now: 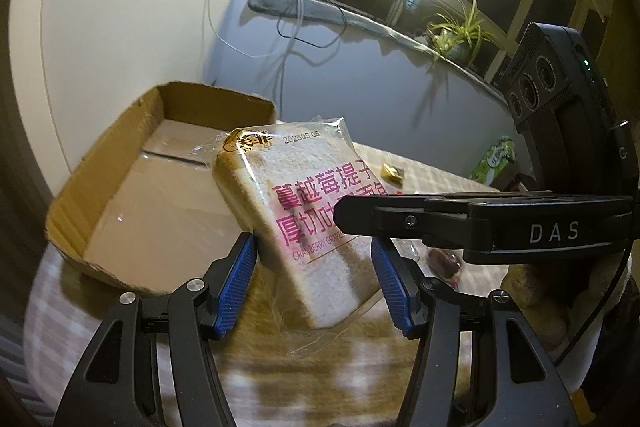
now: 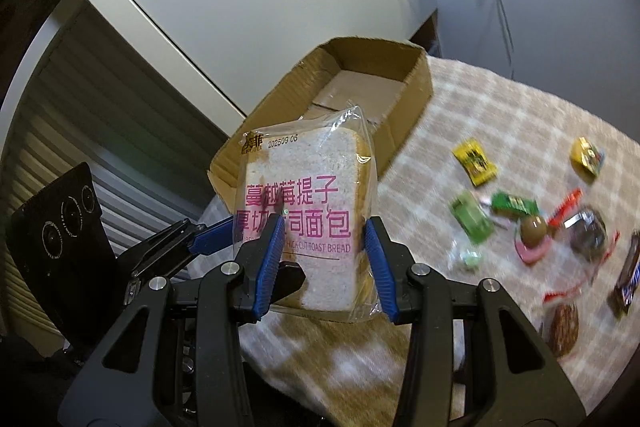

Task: Organize snacks
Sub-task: 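Lift the toast bag with the right gripper and lower it into the cardboard box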

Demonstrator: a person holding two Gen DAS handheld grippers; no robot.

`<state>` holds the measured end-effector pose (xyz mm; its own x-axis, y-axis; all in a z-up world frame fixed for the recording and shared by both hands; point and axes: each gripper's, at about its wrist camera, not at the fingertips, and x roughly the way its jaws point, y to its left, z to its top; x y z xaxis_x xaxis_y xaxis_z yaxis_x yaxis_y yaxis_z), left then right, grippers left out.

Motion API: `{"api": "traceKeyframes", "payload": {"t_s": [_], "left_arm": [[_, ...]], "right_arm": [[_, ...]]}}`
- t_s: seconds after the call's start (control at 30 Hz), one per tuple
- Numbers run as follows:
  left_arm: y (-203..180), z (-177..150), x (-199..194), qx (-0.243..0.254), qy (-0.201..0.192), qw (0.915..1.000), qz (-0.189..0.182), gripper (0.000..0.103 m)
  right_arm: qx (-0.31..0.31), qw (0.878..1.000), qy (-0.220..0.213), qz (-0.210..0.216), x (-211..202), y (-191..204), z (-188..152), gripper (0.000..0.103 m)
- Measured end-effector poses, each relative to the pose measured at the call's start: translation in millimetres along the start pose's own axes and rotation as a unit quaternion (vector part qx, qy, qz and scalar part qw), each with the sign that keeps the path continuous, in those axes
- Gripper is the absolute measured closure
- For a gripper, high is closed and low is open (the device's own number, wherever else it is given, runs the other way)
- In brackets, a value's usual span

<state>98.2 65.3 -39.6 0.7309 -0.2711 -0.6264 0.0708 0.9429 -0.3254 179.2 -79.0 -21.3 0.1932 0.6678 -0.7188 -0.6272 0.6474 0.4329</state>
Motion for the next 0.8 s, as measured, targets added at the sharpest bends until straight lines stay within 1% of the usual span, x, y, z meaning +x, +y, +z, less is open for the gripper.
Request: {"api": "traceKeyframes", "payload": {"t_s": [0.33,0.6,0.8], "left_arm": [[31,18,-4,-0.017,-0.016,0.9994,0.028,0.045],[62,25,-1,-0.027,-0.012,0.9983,0.050,0.045],[77,27,6,-0.038,-0.003,0.9977,0.056,0.045]], "right_arm": [[-0.022,1.000,0.011,0.015,34,21,32,0.059],[-0.027,0.999,0.028,0.023,70,28,51,0.059],[-0.028,0.998,0.043,0.024,90,27,59,0.059]]}}
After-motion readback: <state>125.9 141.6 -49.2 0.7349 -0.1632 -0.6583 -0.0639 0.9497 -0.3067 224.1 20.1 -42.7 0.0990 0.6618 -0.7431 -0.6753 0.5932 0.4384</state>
